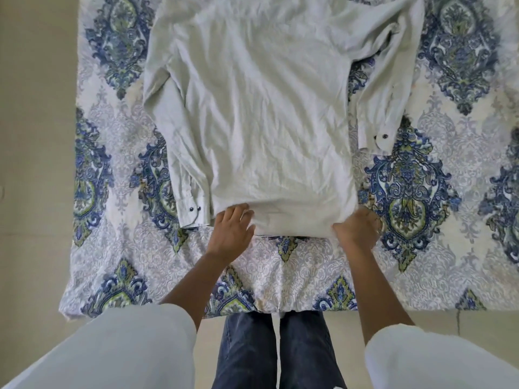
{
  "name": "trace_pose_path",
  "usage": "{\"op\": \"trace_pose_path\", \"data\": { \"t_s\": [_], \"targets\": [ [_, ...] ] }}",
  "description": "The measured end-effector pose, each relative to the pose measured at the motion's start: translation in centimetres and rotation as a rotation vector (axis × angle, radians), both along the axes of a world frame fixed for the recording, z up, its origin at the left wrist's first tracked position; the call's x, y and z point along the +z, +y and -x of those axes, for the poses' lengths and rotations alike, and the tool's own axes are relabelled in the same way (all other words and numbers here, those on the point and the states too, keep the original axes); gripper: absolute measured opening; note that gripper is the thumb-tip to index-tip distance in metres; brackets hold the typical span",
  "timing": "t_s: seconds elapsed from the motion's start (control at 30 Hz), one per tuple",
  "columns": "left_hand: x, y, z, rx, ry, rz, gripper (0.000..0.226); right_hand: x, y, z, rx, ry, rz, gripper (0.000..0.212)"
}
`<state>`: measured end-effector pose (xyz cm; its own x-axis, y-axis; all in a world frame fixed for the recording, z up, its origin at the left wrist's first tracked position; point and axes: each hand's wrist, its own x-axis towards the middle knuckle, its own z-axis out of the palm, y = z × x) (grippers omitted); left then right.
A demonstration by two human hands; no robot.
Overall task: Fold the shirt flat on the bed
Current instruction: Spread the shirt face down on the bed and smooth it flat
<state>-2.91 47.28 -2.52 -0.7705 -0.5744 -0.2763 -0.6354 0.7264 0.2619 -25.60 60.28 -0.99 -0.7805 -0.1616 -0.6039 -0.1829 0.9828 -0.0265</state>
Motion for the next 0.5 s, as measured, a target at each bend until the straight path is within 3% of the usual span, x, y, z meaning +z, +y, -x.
{"op": "trace_pose_path", "data": {
  "t_s": [0.1,0.23,0.4,0.5],
  "targets": [
    [0.7,-1.4,-0.5,0.154,0.056,0.040,0.038,0.7,-3.1,-2.8,0.180,-0.010,0.095,0.041],
    [0.8,-4.0,-1.8,0.599,0.071,0.030,0.036,0.0,-7.7,-6.5,0.242,-0.306,0.375,0.021],
    [0.0,-8.1,-3.6,1.075,0.032,-0.202,0.060,-0.8,-11.9,-9.9,0.255,-0.477,0.449,0.027],
    [-1.0,-10.4,-4.4,1.218,0.001,-0.418,0.054,-1.3,-13.4,-11.3,0.255,-0.460,0.482,0.021]
  ]
}}
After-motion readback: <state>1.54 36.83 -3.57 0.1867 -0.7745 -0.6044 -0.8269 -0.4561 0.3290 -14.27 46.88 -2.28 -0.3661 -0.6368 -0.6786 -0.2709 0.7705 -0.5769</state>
